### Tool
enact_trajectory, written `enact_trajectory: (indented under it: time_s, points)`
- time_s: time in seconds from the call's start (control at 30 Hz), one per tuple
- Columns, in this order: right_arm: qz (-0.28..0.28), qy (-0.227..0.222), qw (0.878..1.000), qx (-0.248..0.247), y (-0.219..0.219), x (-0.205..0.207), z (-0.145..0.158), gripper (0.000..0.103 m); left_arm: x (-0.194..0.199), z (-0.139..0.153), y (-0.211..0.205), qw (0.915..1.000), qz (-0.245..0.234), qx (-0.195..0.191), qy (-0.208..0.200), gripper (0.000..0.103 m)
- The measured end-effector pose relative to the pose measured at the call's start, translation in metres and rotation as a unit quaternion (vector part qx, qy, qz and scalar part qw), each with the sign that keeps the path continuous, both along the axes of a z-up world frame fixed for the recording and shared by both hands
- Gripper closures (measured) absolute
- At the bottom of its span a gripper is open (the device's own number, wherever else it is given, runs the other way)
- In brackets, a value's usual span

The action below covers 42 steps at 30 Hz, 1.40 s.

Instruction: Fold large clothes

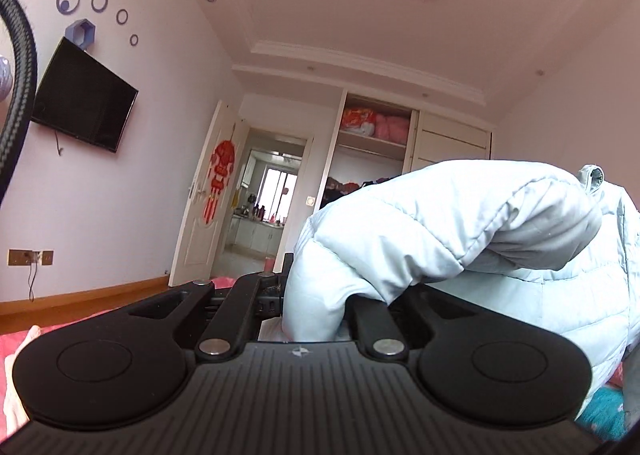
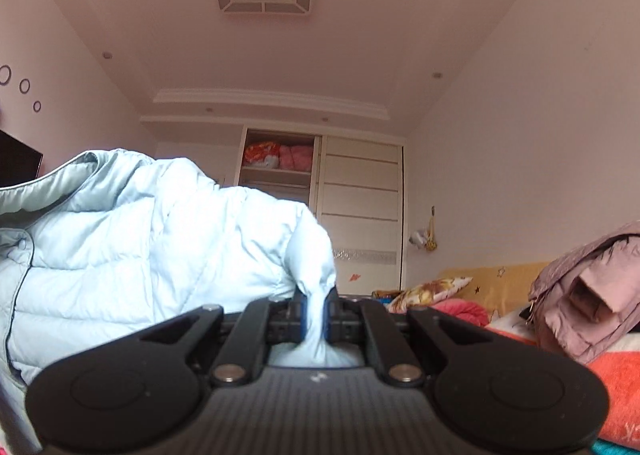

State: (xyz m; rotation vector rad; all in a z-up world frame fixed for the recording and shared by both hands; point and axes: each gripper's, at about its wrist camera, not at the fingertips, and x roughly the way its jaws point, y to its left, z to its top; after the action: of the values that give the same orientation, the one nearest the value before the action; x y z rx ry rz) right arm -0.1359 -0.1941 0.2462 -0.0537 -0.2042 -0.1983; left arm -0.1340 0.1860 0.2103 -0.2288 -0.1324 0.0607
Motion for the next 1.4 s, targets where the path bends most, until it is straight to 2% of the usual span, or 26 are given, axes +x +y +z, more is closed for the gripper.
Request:
enact_trajectory:
  time_s: [0.1,0.2,0.37,0.5,0.63,0.83,1.2,1.4]
  points:
    - [0.001,-0.018,1.000,0.005,-0.006,-0.007,0.013,0.100,-0.013,0.016,-0.003,0.9999,-0.012,-0.004,-0.008,0.096]
    - [0.002,-0.023,1.000,0.014,-0.013,-0.004,0.021,0.100,-0.009,0.021,-0.008,0.9996,-0.026,-0.009,0.008,0.096]
    - [0.012,0.021,0.999,0.026,-0.014,0.022,0.012,0.100,0.013,-0.003,-0.019,0.9978,-0.014,-0.010,0.064,0.095]
    - [0.007,0.082,0.997,0.007,-0.012,0.073,-0.017,0.100,0.061,-0.033,-0.032,0.9926,0.006,-0.010,0.121,0.095]
    - [-0.003,0.142,0.990,-0.018,-0.008,0.127,-0.057,0.100,0.112,-0.067,-0.049,0.9853,0.032,0.011,0.168,0.095]
    - [-0.007,0.206,0.978,-0.030,0.001,0.194,-0.110,0.100,0.181,-0.117,-0.067,0.9720,0.030,0.023,0.232,0.095]
    - [-0.038,0.272,0.961,-0.034,-0.006,0.276,-0.175,0.100,0.291,-0.177,-0.063,0.9581,0.045,0.030,0.281,0.095]
    - [-0.048,0.301,0.951,-0.043,-0.007,0.304,-0.206,0.099,0.327,-0.209,-0.050,0.9424,0.050,0.045,0.328,0.094]
